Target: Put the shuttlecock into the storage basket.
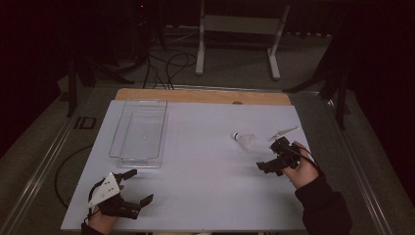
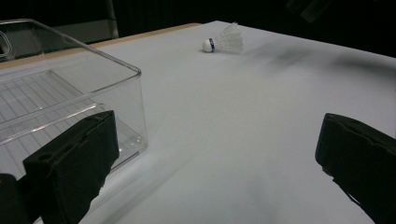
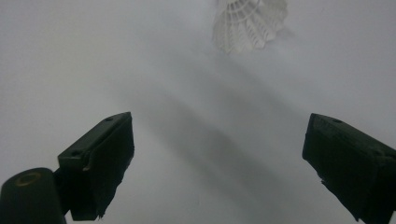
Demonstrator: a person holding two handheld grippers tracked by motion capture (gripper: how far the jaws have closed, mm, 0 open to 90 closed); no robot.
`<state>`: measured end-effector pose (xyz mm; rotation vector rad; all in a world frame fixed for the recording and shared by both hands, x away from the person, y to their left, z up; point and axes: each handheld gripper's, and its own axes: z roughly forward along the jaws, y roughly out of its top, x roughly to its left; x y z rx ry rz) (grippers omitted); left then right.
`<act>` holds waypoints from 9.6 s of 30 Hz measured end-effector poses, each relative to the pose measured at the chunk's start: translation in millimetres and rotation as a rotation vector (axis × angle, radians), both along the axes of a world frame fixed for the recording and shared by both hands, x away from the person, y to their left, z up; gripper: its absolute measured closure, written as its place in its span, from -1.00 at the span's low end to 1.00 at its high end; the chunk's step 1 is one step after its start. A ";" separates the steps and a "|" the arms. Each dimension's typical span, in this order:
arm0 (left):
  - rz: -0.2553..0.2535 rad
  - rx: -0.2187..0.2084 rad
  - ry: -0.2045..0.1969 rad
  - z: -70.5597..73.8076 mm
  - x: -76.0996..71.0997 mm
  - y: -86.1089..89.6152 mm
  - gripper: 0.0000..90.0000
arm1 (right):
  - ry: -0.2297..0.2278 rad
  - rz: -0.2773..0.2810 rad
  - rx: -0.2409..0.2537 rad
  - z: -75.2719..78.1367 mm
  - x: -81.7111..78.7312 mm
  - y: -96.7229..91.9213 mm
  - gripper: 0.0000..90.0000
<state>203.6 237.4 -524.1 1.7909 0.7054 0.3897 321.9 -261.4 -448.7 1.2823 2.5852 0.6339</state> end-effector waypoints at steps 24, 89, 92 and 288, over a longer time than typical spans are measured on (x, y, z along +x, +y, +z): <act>-0.002 0.002 0.001 -0.1 0.0 -0.1 -1.00 | 0.213 -0.004 -0.093 -23.5 23.3 12.2 -0.79; -0.016 0.004 0.005 -0.8 0.2 -1.2 -1.00 | 0.315 -0.060 -0.114 -38.0 96.8 66.9 -0.52; -0.017 0.004 0.004 -0.7 0.1 -1.2 -1.00 | 0.316 -0.078 -0.098 -38.8 98.9 67.6 -0.40; -0.192 0.131 0.063 49.3 17.9 -2.0 -1.00 | 0.331 0.764 -0.110 -2.9 -11.4 92.4 0.99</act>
